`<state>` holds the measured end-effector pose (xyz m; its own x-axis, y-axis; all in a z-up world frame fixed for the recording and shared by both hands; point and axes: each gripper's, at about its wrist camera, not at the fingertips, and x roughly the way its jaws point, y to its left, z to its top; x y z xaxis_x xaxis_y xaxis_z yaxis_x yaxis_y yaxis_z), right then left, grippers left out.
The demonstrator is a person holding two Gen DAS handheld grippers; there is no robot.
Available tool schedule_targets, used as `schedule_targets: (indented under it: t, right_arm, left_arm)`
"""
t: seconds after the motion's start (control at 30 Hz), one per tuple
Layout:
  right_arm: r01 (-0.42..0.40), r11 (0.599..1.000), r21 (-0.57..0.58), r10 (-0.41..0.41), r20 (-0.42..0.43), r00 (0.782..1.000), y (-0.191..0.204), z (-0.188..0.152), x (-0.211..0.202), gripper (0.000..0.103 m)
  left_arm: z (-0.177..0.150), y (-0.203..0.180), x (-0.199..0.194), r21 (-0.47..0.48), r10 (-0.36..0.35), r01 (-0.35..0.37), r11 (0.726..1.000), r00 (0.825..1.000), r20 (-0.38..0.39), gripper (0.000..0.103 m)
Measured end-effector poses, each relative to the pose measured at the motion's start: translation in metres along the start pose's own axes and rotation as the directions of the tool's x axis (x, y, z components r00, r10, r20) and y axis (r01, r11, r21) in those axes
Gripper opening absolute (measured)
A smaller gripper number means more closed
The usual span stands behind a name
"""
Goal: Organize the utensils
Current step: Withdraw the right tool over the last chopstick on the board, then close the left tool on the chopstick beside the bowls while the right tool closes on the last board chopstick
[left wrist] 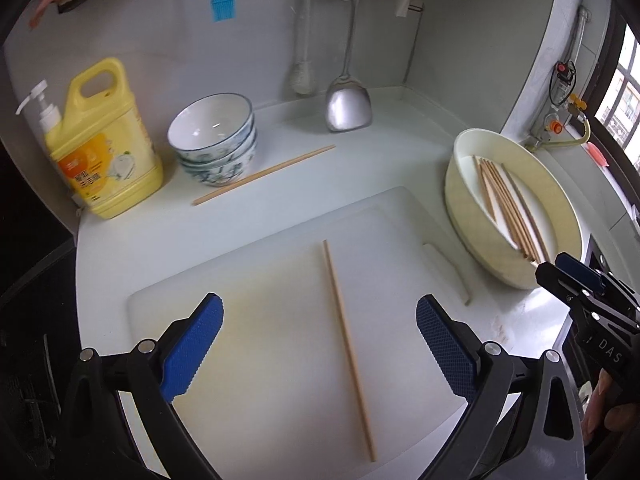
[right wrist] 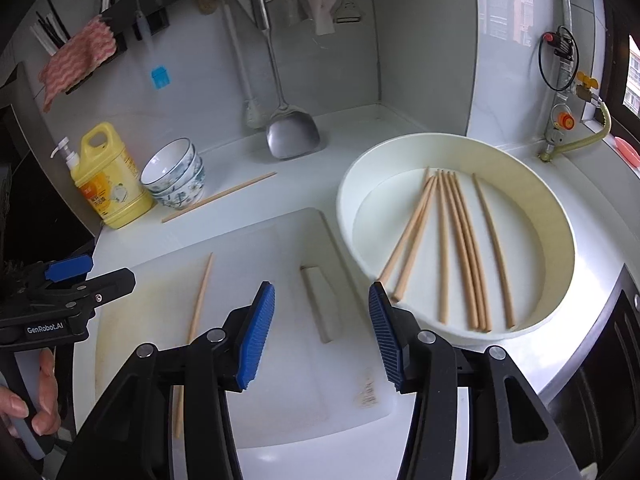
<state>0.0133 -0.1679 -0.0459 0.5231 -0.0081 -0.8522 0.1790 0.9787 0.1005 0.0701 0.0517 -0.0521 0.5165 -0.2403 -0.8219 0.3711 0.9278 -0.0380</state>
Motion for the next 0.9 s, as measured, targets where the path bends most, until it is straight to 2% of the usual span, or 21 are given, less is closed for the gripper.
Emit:
schedule_targets:
  t: [0.2,0.43,0.73,0.9]
  right_arm:
    - [-0.009,1.000,0.010,0.009,0.000,1.000,0.038,-0.030,0.002,0.049]
    - [-0.059,0.998,0.006,0.059,-0.002,0.998,0.069,-0.047,0.015,0.050]
    - [-0.104,0.995,0.009,0.104,-0.026,0.994,0.076,-0.058,0.051,0.051]
    - [-0.099,0.995,0.004,0.099,-0.019,0.995,0.084,-0.061,0.062,0.051]
  left_arm:
    - [-0.023,0.044,-0.010,0.048,0.049,-0.053,0.997,0.995,0.084,0.096]
    - [-0.015,0.071,0.009,0.130,0.038,-0.055,0.990,0.991,0.125,0.096]
    - [0.026,0.033,0.047,0.285,-0.037,-0.013,0.958,0.985,0.168,0.096]
    - [0.049,0.003,0.070,0.450,-0.076,-0.024,0.893,0.977,0.201,0.096]
